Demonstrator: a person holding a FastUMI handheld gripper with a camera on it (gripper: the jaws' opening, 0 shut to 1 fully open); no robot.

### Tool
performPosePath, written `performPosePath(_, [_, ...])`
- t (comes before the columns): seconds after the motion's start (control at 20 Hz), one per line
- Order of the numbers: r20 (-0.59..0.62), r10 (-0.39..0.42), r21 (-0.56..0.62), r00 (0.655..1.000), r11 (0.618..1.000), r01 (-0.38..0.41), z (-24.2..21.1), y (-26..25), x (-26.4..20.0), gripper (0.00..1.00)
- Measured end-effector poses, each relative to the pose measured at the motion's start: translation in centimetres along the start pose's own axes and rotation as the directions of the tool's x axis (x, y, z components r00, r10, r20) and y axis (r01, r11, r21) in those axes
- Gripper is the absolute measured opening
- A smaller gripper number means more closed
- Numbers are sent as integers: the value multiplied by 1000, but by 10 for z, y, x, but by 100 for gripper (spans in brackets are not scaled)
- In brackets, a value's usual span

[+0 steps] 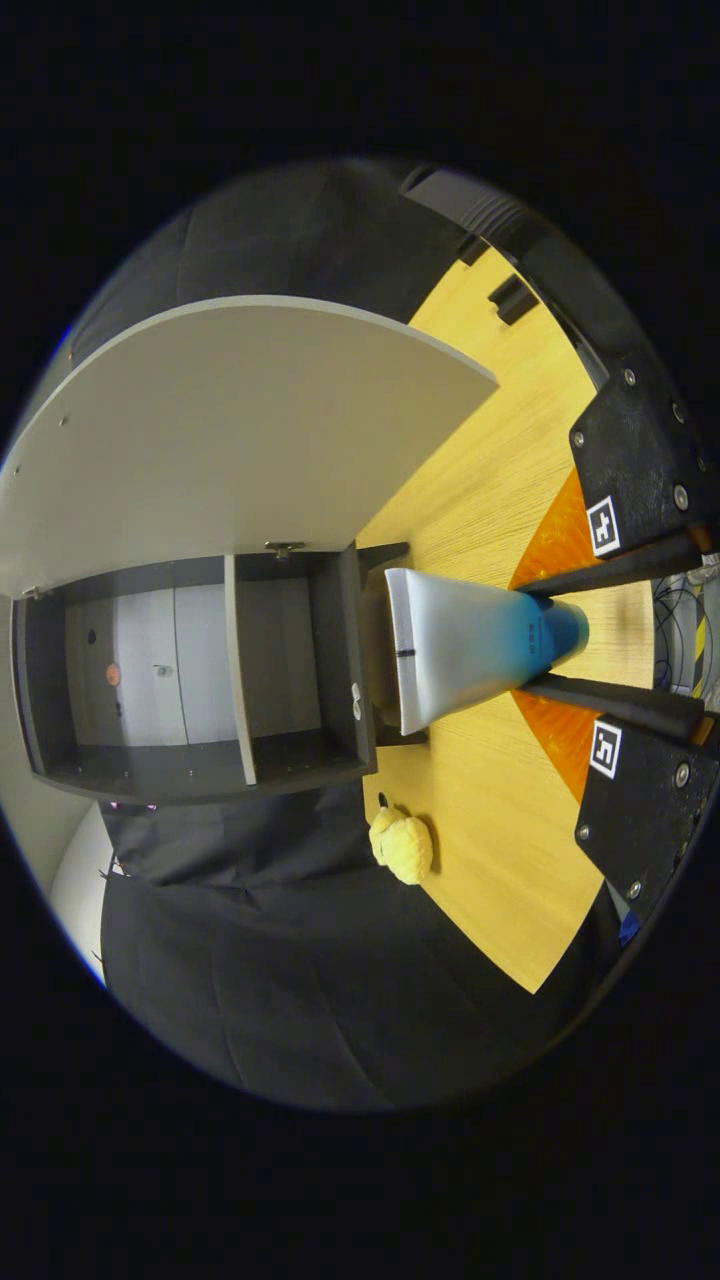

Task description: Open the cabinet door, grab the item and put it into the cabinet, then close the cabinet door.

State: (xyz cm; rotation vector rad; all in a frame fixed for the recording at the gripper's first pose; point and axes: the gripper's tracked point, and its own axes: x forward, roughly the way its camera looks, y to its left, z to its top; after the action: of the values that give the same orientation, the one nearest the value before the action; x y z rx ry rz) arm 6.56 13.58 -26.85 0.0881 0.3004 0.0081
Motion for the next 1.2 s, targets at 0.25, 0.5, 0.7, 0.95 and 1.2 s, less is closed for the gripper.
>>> performPosePath(0.25, [51, 39, -96, 998, 995, -34, 75, 14, -4, 45])
performPosePath(0.5, [95, 81, -155, 992, 986, -66, 146, 35, 11, 45])
performPosePath(0.7, [158, 119, -216, 980, 973, -84, 206, 52, 40, 45])
performPosePath(0.95, [206, 171, -218, 963, 968, -125, 286, 74, 105, 45])
performPosePath(1.2, [240, 171, -218, 956, 969, -118, 338, 81, 182, 45])
